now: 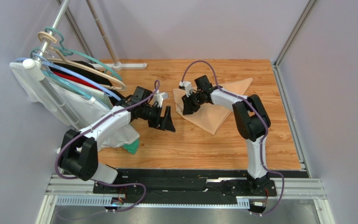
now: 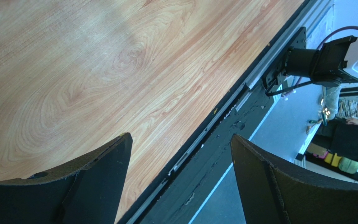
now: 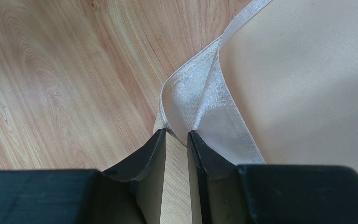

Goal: Fold the napkin, place the utensils inside, and roll it up
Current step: Fold the napkin

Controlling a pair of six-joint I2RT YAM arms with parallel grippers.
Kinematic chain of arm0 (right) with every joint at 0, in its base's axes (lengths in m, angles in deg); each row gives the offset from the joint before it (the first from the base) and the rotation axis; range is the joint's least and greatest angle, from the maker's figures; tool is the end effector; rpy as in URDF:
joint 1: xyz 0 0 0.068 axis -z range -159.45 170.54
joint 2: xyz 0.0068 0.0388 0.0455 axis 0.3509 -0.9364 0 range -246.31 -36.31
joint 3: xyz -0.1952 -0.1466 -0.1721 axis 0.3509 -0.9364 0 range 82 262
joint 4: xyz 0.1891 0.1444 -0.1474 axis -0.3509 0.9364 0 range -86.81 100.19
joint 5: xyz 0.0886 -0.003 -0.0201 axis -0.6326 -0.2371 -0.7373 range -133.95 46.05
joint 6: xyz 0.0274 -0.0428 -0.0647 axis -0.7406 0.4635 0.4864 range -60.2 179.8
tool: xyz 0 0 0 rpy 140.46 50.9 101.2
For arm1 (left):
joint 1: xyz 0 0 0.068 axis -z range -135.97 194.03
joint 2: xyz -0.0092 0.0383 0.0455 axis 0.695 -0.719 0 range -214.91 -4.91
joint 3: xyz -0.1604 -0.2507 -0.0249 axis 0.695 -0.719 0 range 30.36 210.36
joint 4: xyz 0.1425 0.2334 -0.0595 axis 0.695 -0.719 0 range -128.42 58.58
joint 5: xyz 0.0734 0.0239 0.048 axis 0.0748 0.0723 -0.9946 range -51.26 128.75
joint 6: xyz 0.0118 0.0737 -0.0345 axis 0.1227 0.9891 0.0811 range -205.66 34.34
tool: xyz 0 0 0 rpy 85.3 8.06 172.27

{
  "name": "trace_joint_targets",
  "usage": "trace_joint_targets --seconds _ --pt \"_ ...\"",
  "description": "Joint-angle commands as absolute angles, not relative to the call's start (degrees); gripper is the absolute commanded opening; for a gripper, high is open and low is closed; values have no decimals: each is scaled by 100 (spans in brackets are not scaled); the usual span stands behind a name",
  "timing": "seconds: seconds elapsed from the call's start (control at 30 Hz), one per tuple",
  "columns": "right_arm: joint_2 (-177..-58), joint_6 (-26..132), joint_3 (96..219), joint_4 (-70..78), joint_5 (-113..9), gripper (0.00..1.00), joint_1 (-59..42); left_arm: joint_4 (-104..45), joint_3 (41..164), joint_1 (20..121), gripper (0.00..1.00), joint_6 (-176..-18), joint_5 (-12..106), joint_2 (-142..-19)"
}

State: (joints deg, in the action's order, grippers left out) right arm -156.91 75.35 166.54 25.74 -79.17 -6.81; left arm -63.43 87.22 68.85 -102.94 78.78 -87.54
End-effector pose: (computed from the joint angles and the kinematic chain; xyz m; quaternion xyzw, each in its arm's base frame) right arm 0.4128 0.2602 0.1434 -0.4118 0.8241 0.3163 0.2265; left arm 0.2673 -0.1742 0.2318 0.1541 0.8945 -0.4005 0.1252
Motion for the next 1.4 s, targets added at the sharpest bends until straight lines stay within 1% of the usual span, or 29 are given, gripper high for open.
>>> trace_joint_targets --seconds 0.0,0.03,0.13,0.23,0.27,0.37,0.93,1.17,1.37 --pt "-15795 7676 16822 2613 -7972 28 -723 -6306 8802 6758 87 -10289 7970 -8753" --pt "-15804 7676 16822 2613 -7972 28 -723 -6315 8793 6758 87 -10289 7970 -8753" --pt "-15787 7650 16787 2552 -7902 23 -714 -6298 8802 6758 87 -10297 7970 -8753" --pt "-15743 7615 16813 2517 -7893 11 -723 -6306 8802 6758 87 -10289 7979 -8753" --pt "-15743 7589 16814 2508 -7867 5 -723 -6306 8802 6758 87 -10297 7979 -8753" --pt "-15638 7510 16788 2376 -7788 0 -723 -6315 8793 6758 87 -10289 7979 -8753" --pt "-15189 7404 16761 2244 -7313 0 -644 -6306 8793 6758 87 -10306 8014 -8709" --pt "-15207 7386 16814 2113 -6716 0 -626 -6306 8784 6758 87 -10297 8058 -8727" --pt "-15145 7386 16813 1945 -6452 0 -609 -6297 8784 6758 87 -10315 8058 -8727"
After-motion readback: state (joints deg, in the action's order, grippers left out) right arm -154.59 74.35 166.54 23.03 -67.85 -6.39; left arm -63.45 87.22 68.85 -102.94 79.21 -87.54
